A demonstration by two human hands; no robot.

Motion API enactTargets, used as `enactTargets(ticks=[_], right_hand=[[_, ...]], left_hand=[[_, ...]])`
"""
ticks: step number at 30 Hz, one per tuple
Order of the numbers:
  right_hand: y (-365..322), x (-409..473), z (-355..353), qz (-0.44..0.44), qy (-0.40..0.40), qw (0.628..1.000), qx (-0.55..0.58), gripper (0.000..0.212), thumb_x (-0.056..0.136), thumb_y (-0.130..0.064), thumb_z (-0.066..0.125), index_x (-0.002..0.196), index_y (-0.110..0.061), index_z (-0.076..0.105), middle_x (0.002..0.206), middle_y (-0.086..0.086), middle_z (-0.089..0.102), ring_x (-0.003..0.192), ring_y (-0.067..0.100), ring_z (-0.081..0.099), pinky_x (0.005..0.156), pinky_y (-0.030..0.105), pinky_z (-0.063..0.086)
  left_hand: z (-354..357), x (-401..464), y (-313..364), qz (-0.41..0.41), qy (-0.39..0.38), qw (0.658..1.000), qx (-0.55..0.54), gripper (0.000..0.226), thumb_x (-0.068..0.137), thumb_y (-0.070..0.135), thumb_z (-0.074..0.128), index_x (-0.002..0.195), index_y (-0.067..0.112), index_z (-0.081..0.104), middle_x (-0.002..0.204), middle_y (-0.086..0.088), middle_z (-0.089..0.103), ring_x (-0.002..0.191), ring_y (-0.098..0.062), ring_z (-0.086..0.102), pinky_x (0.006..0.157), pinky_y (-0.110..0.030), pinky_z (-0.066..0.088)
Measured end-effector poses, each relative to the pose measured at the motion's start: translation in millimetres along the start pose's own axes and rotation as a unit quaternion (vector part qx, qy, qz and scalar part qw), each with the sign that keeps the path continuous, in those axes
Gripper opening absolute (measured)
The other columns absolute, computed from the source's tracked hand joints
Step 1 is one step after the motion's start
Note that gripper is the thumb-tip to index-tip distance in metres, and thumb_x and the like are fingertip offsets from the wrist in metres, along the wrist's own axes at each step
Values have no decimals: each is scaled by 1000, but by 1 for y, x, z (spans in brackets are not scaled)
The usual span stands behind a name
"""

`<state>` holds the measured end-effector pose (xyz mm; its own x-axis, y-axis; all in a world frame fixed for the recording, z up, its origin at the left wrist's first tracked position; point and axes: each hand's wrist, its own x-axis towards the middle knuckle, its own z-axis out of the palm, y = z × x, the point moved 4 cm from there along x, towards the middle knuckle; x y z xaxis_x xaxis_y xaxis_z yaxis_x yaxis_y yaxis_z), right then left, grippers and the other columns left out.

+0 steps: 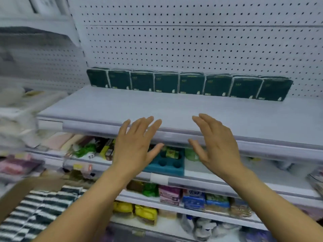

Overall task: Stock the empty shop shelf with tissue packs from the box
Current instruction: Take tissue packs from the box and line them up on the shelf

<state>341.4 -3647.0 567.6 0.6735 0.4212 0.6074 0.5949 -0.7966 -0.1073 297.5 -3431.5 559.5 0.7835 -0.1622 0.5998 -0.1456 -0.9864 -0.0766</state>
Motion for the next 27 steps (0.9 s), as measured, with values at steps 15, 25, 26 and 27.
enactTargets(ticks=[15, 25, 26, 27], right_hand=[[-331, 9, 195, -174, -120, 969, 130, 38, 94, -32, 53, 127, -15, 56, 129, 6, 55, 114, 29, 53, 87, 40, 42], [-425, -37, 343, -87, -392, 905, 141, 28, 99, -37, 48, 123, -27, 58, 124, -4, 56, 115, 21, 53, 83, 37, 50], [-430, -42, 353, -82, -413, 897, 135, 28, 99, -37, 47, 122, -27, 58, 123, -4, 55, 114, 20, 53, 80, 36, 50], [-433, -46, 362, -81, -435, 888, 127, 28, 100, -37, 46, 123, -27, 57, 124, -4, 55, 113, 19, 54, 79, 35, 51]], left_hand=[[-21, -261, -290, -238, -160, 957, 37, 56, 91, 47, 61, 140, 21, 50, 132, -1, 58, 124, -24, 53, 103, -44, 41], [53, -425, -411, -390, -344, 850, -82, 54, 96, 46, 53, 144, 22, 44, 141, -5, 52, 126, -27, 49, 94, -41, 49], [62, -434, -414, -402, -359, 836, -101, 54, 97, 46, 53, 145, 23, 43, 143, -4, 50, 126, -25, 50, 95, -41, 49], [71, -442, -415, -413, -373, 822, -122, 54, 97, 46, 52, 145, 24, 42, 145, -4, 48, 126, -24, 50, 95, -41, 49]])
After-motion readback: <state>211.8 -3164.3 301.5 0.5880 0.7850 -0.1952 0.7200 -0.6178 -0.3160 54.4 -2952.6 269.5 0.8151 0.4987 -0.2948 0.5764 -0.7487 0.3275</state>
